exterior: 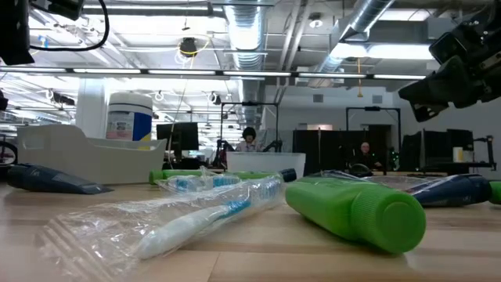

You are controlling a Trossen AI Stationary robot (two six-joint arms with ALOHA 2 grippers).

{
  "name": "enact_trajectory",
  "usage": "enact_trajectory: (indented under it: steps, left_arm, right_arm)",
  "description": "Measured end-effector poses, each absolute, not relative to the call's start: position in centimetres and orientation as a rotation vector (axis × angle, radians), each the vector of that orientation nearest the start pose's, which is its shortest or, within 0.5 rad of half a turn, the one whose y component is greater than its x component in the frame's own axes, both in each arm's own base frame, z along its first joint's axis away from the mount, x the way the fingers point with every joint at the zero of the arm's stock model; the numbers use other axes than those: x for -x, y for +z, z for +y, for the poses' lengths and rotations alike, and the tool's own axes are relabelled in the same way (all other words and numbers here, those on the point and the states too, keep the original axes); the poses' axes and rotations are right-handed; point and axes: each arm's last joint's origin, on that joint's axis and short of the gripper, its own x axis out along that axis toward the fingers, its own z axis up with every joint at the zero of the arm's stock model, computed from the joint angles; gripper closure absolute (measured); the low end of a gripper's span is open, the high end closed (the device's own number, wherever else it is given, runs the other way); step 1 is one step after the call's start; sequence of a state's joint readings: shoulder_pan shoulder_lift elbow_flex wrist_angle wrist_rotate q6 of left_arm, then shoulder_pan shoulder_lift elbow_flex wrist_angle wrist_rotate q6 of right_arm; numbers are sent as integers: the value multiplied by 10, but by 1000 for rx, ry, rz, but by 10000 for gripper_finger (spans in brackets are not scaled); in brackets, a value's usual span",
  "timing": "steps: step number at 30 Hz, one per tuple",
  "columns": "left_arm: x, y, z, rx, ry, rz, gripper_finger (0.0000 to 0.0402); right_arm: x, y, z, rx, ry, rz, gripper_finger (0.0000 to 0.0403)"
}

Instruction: Pick & Place Travel size toiletries

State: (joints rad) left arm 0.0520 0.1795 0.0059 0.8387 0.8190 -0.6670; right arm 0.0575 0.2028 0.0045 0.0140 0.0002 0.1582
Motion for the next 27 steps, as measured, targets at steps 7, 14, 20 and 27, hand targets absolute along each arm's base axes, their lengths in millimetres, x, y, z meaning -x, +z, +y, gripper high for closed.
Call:
enact_trajectory:
  steps: [7, 14, 20, 27]
  left_arm:
    - [-82, 221, -17, 328, -900, -342, 309]
    - [-82, 221, -17, 328, -901, -342, 309]
    - [-82, 221, -17, 328, -901, -342, 309]
    - [-82, 221, -17, 328, -901, -342, 309]
  right_arm:
    - [-108, 150, 6, -153, 43, 188, 403]
    - [-108, 150, 6, -152, 43, 188, 403]
    - [-108, 150, 6, -155, 42, 188, 403]
    - [-108, 150, 8, -571, 24, 200, 403]
